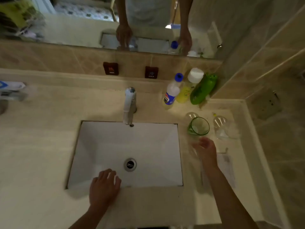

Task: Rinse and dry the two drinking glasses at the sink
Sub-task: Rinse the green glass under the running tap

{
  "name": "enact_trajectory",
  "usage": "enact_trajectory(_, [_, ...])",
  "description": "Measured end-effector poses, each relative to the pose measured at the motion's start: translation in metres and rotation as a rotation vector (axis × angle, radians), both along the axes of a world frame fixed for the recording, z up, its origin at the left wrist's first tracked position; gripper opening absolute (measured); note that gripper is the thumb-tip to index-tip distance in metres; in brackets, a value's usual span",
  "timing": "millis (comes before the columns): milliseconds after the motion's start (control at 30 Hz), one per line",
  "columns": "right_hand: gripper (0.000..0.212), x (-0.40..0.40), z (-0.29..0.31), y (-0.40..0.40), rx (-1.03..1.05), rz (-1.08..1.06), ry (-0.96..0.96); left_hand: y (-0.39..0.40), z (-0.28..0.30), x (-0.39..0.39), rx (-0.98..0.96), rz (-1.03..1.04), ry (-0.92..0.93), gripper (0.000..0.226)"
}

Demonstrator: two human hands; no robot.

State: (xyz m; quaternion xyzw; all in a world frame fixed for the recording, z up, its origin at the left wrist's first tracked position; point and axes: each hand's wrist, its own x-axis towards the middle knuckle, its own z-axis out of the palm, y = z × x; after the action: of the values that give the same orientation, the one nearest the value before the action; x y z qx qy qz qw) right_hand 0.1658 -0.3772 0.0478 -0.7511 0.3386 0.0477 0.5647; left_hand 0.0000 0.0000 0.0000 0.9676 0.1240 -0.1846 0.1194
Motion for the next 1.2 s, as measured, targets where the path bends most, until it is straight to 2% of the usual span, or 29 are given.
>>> enact_trajectory(133, [0.077,0.021,0.009,0.003,0.025,-0.028,-0.017,0.001,0.002,0.001,-0.021,0.014,0.038,0.044])
enact_trajectory(233, [0.089,0.035,0.009,0.008,0.049,-0.075,-0.102,0.002,-0.002,0.001,-0.007,-0.015,0.041,0.041])
enact_trajectory(333, [0.097,0.041,0.006,0.011,-0.033,-0.015,-0.157,0.002,-0.003,0.0,-0.008,0.015,0.026,0.043])
enact_trajectory(600, [0.089,0.047,0.015,0.015,-0.02,0.019,-0.211,0.0,0.0,0.001,-0.002,0.012,-0.026,0.041])
enact_trajectory(700, [0.084,0.045,0.032,0.012,-0.083,0.087,-0.253,0.0,0.002,0.0,-0.012,0.013,0.001,0.042])
enact_trajectory(867, [0.092,0.025,0.06,0.0,-0.1,0.208,-0.328,0.001,0.002,-0.003,0.004,0.017,0.013,0.043])
enact_trajectory(1000, [0.096,-0.007,0.08,0.014,-0.019,0.288,-0.311,0.004,-0.005,-0.002,0.028,0.027,0.068,0.045])
enact_trajectory(1100, [0.086,-0.035,0.082,0.035,0.051,0.326,-0.257,0.004,0.001,-0.001,0.019,0.057,0.067,0.032])
enact_trajectory(1200, [0.089,-0.057,0.076,0.061,0.131,0.391,-0.191,0.001,0.008,0.004,-0.015,0.102,0.066,0.029])
